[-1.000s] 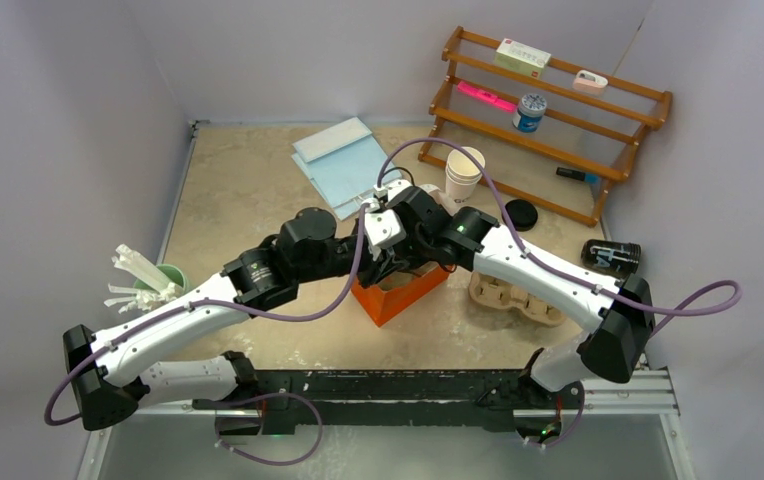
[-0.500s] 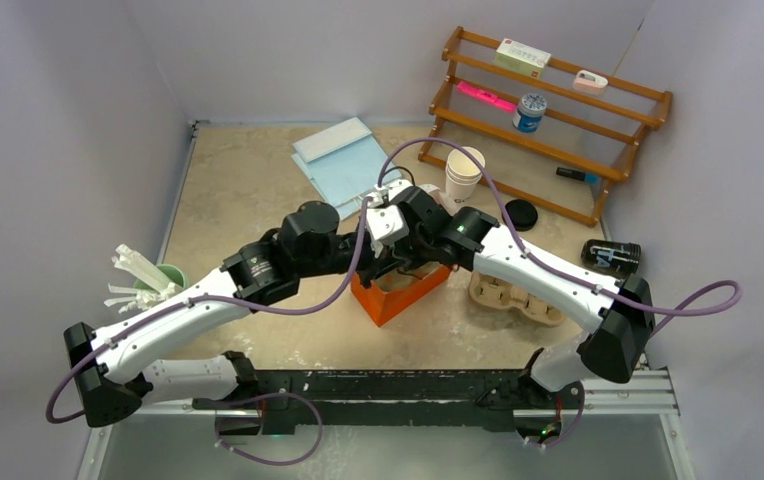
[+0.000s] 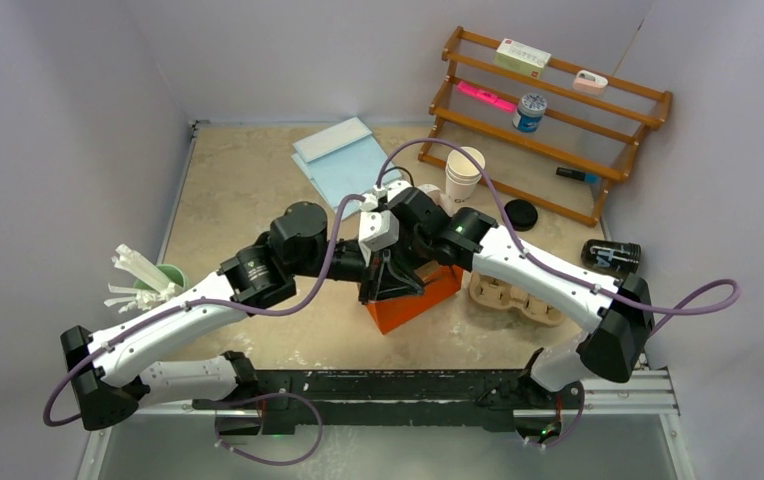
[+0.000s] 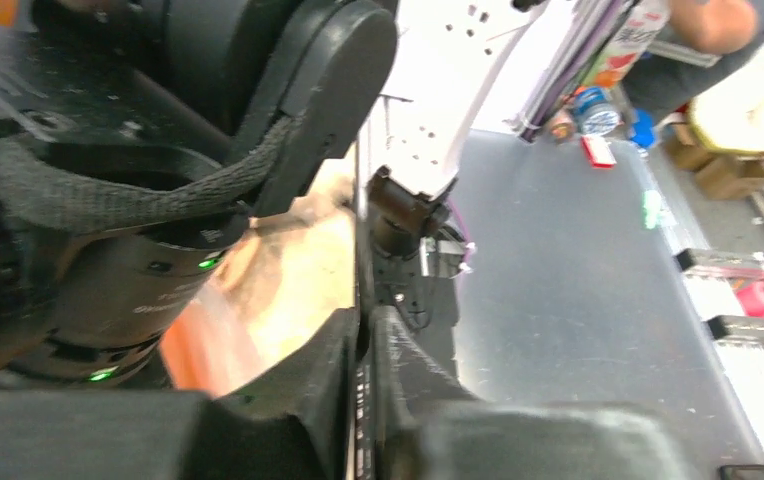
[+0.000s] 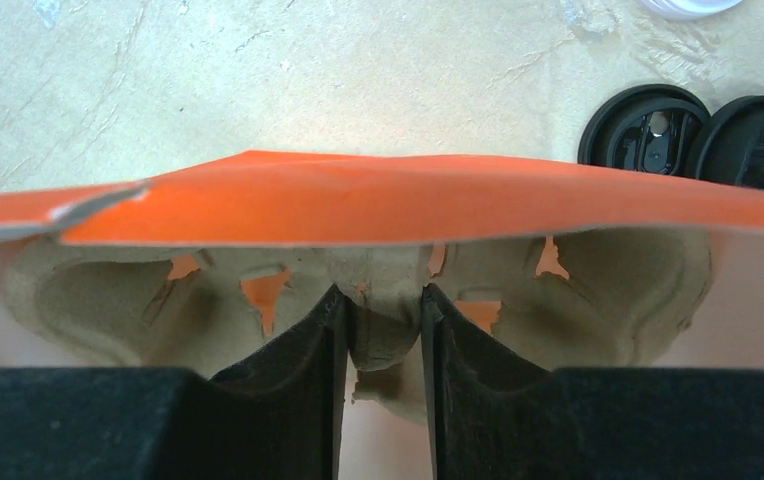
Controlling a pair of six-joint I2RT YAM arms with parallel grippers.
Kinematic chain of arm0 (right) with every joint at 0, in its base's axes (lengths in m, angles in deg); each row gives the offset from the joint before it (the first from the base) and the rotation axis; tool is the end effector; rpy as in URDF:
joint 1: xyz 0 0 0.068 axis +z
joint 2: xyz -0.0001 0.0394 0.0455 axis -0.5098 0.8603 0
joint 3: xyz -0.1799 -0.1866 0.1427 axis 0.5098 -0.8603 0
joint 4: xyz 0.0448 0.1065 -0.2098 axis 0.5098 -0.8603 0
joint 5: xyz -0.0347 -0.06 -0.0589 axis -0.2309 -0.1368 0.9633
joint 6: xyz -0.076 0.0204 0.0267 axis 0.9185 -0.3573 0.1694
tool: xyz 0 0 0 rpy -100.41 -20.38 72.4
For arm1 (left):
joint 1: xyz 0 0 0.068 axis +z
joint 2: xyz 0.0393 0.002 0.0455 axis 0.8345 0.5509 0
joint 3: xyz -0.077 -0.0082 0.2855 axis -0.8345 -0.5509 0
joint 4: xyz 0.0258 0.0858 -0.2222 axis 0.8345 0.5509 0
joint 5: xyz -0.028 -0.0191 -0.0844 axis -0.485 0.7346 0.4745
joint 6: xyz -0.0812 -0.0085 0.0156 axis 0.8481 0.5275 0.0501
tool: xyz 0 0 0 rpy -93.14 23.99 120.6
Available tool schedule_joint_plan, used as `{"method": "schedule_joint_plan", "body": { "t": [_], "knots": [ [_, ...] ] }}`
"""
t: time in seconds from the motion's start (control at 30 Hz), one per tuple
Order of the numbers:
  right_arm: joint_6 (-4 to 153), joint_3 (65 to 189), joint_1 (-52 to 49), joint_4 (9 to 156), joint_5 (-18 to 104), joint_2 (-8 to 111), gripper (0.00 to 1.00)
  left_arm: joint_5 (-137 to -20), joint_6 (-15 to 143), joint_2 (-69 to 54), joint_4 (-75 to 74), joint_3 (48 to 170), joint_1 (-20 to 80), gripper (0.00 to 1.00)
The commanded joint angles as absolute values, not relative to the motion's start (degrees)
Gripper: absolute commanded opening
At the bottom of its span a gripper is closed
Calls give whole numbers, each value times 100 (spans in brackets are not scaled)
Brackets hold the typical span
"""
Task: Pack the takeout coffee
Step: Place the cup tray in the takeout bag.
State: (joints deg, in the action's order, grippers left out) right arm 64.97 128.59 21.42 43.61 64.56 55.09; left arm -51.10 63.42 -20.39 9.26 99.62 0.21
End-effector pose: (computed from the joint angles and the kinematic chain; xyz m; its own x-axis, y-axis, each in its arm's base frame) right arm 0.2100 0.2415 0.3233 -0.6233 -0.3500 -0.6993 -0.5115 0.8589 0.0260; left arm 0.0979 -0.2233 0.4126 -0.2624 0.1137 -0.9582 0.9642 -0.0091 -0.2651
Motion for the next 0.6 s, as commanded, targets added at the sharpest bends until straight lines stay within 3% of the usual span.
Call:
{"method": "schedule_joint_plan", "body": {
  "t": [0.0,0.1,0.23,0.47,0.57],
  "knots": [
    [6454,12924,2124,4453,6449,5544,32,-4264,6871,-2067,-65,9779,-44,25],
    [6458,12856,2126,4475,6440,5521,31,-4477,6653,-2243,323,9850,-56,38],
    [6505,12588,2122,4547,6500,5396,30,-5926,6413,-2596,1411,10174,-47,43],
    [6570,11963,2128,5036,6705,5071,30,-7607,6990,-2788,2544,10723,118,45],
    [6573,11907,2126,5114,6703,5069,29,-7761,7187,-2768,2842,10723,554,44]
  ]
}}
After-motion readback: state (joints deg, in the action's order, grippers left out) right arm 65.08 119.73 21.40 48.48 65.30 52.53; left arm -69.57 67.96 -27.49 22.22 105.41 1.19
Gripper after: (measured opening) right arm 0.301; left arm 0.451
